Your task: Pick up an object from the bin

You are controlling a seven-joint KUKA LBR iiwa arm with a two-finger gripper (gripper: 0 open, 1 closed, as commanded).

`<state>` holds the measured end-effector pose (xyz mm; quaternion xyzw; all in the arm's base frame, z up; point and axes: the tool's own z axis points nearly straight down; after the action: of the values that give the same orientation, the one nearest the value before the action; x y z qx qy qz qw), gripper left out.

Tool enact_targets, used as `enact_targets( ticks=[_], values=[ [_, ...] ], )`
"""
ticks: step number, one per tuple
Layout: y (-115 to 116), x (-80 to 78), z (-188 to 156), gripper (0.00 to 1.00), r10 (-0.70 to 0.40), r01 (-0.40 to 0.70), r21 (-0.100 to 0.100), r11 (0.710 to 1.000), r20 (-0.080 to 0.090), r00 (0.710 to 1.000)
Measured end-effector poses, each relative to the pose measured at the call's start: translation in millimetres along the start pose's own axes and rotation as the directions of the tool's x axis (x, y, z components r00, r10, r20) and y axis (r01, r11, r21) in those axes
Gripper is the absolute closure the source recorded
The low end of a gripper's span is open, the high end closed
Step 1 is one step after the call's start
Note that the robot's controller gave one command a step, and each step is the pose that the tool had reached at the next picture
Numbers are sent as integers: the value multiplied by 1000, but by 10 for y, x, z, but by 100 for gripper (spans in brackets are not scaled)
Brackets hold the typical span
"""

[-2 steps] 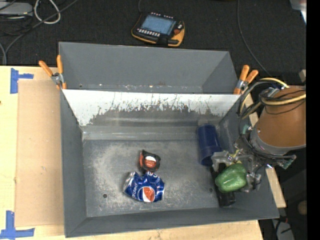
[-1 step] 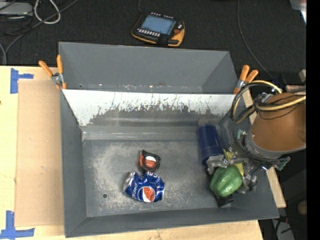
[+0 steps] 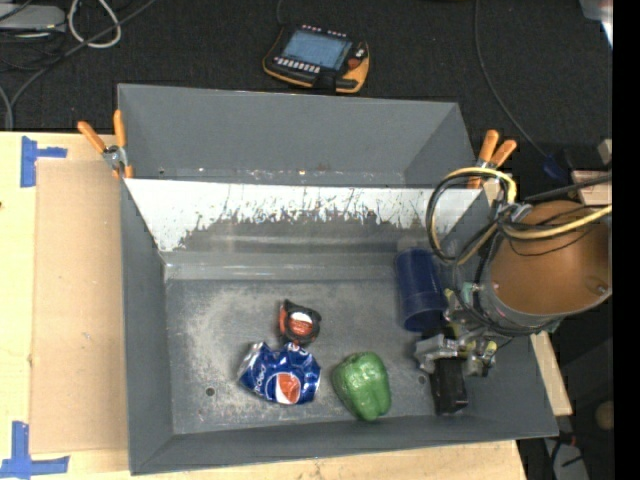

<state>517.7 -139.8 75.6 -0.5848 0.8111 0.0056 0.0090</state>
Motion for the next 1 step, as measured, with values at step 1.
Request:
enact_targets(
  ticks=[1],
  values=[
    [1, 0, -2, 100, 1, -1, 0, 1000, 0, 1000]
  ],
)
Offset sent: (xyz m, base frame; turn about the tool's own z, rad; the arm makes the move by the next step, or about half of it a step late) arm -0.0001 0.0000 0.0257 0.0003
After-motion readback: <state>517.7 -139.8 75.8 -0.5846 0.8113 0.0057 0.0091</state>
